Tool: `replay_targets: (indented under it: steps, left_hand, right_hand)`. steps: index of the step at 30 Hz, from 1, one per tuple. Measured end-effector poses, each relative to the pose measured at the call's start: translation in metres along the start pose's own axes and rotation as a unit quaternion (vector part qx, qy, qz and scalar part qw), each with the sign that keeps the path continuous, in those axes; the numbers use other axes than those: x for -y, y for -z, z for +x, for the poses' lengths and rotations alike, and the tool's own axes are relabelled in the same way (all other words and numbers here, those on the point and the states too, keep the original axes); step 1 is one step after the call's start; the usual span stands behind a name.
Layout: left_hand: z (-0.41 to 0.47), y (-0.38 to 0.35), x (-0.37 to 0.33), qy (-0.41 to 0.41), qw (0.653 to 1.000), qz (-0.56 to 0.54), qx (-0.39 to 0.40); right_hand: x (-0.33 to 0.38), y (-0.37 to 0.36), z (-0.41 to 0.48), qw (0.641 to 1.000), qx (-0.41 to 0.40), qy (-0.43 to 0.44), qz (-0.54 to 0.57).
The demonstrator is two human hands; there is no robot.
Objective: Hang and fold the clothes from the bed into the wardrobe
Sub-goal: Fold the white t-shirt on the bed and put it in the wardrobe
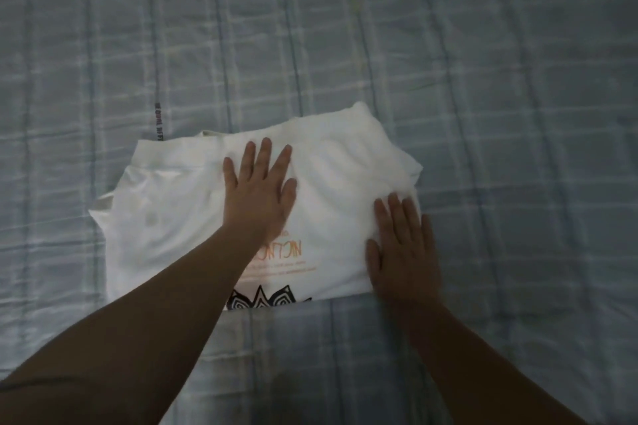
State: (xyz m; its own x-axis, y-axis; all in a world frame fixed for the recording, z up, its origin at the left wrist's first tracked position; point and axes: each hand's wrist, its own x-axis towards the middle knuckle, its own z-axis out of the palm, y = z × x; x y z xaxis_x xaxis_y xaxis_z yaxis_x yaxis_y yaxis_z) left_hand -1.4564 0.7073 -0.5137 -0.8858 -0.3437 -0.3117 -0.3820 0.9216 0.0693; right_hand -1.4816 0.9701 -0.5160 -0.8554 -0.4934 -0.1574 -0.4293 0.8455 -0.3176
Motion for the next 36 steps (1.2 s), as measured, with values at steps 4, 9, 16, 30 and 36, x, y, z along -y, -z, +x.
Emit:
replay_targets:
  steps: [4, 9, 16, 30, 36]
  left_hand:
    - [0.007, 0.027, -0.033, -0.052, 0.993, -0.033, -0.101]
    - [0.028, 0.066, -0.126, -0.116, 0.968, -0.209, -0.071]
    - [0.053, 0.057, -0.207, 0.019, 0.987, -0.13, 0.096]
    - [0.041, 0.064, -0.161, -0.07, 0.922, -0.38, 0.029]
    - [0.008, 0.106, -0.076, 0.022, 0.862, -0.506, 0.03]
  right_hand:
    - [-0.002, 0.015, -0.011, 0.993, -0.042, 0.003, 0.115]
    - [-0.013, 0.024, -0.042, 0.956, -0.106, -0.179, 0.21]
    - [-0.016, 0.025, -0.052, 0.915, 0.01, -0.323, 0.243]
    - [0.003, 0.031, -0.052, 0.84, 0.051, -0.39, 0.374]
    - [0.071, 0.044, -0.062, 0.859, -0.05, -0.298, 0.414]
